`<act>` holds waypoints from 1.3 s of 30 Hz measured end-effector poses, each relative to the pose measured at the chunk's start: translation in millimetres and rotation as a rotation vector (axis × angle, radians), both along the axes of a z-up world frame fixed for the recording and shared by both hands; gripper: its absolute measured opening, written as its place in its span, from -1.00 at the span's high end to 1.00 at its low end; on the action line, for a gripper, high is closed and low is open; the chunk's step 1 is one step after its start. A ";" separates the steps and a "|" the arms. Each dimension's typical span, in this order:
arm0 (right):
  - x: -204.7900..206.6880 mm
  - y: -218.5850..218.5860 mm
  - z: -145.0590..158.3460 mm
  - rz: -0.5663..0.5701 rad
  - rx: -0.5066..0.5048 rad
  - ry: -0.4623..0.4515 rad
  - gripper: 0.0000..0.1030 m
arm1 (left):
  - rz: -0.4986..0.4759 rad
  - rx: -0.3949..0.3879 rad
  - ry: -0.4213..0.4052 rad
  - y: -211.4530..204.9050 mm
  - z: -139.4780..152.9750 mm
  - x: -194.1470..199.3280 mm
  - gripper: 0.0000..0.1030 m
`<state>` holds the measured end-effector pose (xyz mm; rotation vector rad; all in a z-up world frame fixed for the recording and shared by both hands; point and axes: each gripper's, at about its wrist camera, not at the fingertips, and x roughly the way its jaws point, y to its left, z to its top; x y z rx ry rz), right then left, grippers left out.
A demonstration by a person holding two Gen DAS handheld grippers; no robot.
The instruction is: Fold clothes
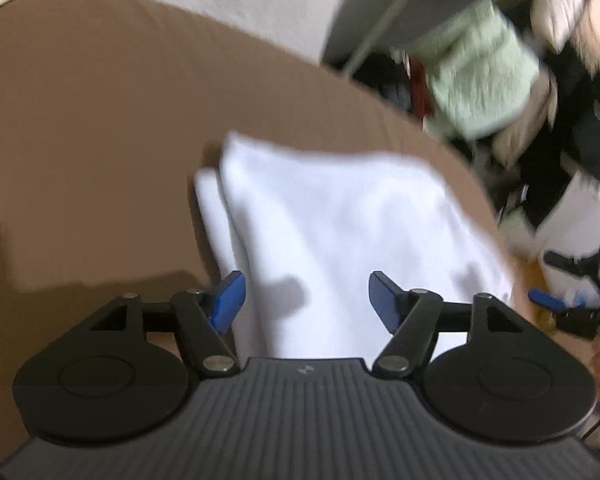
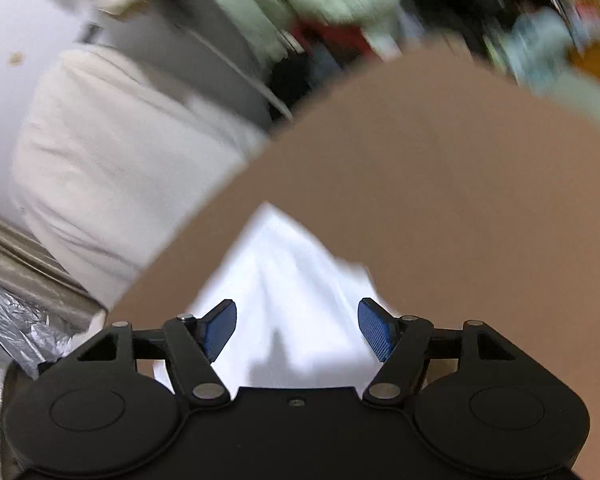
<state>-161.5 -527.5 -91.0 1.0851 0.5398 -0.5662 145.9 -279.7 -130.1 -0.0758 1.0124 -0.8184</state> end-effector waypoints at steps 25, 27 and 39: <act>55.3 45.0 -47.6 -0.092 -0.190 -0.149 0.51 | 0.090 -0.188 0.106 -31.3 -39.4 95.5 0.82; 62.6 51.7 -29.9 -0.053 -0.311 -0.131 0.52 | 0.136 -0.206 0.020 -31.3 -25.2 78.6 0.83; 53.7 13.6 -35.9 -0.114 -0.133 0.047 0.03 | 0.084 -0.095 0.023 -53.2 -31.9 57.4 0.37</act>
